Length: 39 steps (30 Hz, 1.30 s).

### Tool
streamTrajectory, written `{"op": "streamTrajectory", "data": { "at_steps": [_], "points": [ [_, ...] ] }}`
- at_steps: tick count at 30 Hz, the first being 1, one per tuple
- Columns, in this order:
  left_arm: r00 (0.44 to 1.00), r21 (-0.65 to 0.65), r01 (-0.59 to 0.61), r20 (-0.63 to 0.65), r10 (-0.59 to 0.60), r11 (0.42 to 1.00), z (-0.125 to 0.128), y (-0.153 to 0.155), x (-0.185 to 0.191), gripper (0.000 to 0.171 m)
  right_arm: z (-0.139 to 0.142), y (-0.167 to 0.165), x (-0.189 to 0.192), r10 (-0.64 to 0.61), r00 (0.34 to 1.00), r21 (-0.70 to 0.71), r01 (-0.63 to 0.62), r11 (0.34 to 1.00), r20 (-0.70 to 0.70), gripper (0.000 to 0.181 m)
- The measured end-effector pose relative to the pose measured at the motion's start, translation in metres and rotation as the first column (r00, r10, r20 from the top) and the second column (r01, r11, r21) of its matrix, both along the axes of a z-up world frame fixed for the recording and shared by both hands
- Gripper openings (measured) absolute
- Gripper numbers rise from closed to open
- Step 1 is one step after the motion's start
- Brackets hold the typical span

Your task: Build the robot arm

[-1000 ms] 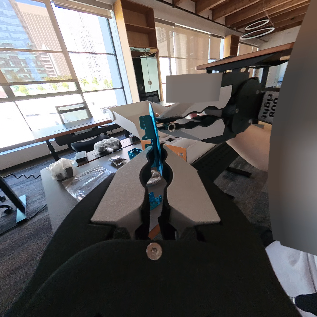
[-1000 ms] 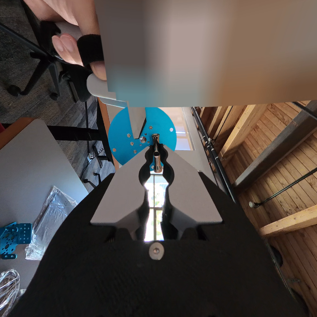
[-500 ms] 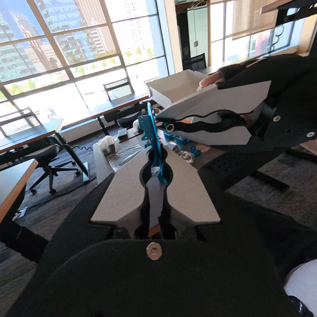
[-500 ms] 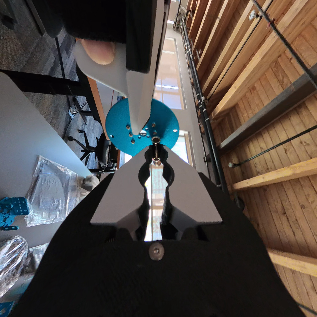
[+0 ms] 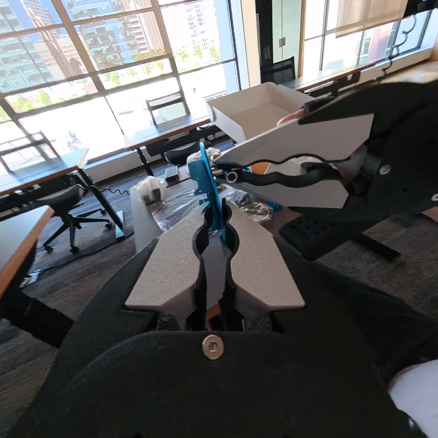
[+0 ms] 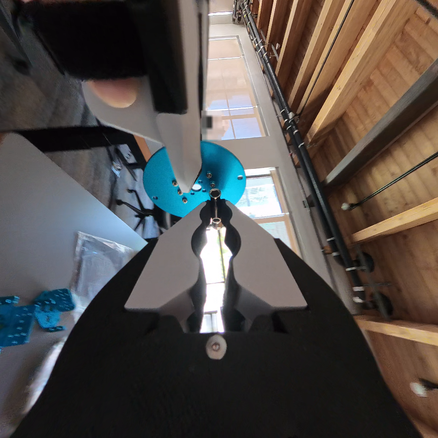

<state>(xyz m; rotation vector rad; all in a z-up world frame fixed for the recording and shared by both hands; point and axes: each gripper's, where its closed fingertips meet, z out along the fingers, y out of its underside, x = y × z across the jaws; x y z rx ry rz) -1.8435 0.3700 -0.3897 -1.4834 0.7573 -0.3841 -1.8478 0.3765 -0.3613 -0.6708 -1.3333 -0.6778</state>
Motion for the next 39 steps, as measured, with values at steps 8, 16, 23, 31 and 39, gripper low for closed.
{"op": "streamTrajectory", "data": {
  "at_steps": [8,16,23,31,39],
  "points": [
    [0.999,-0.184,0.022,-0.025,-0.027,0.983,-0.018,0.005,-0.002,0.006,-0.019,0.008,-0.003,-0.144,0.934,0.277,0.052,0.959,0.325,0.007],
    [0.999,-0.054,-0.028,-0.031,0.026,0.998,-0.011,0.008,-0.001,0.006,-0.014,0.011,-0.002,-0.061,0.998,-0.131,0.062,0.989,0.011,0.007],
    [0.993,0.034,-0.111,-0.036,0.112,0.993,-0.008,0.017,-0.008,0.005,-0.016,0.018,-0.009,-0.074,0.85,-0.607,-0.308,0.732,-0.521,0.007],
    [0.973,0.221,-0.13,-0.159,0.167,0.967,-0.007,0.025,-0.008,0.005,-0.02,0.021,-0.006,-0.082,0.832,-0.579,-0.307,0.756,-0.548,0.007],
    [0.957,0.387,-0.041,-0.249,0.147,0.921,-0.009,0.018,-0.006,0.004,-0.027,0.007,-0.005,-0.317,0.528,-0.539,-0.84,-0.06,-0.788,0.008]
  ]
}}
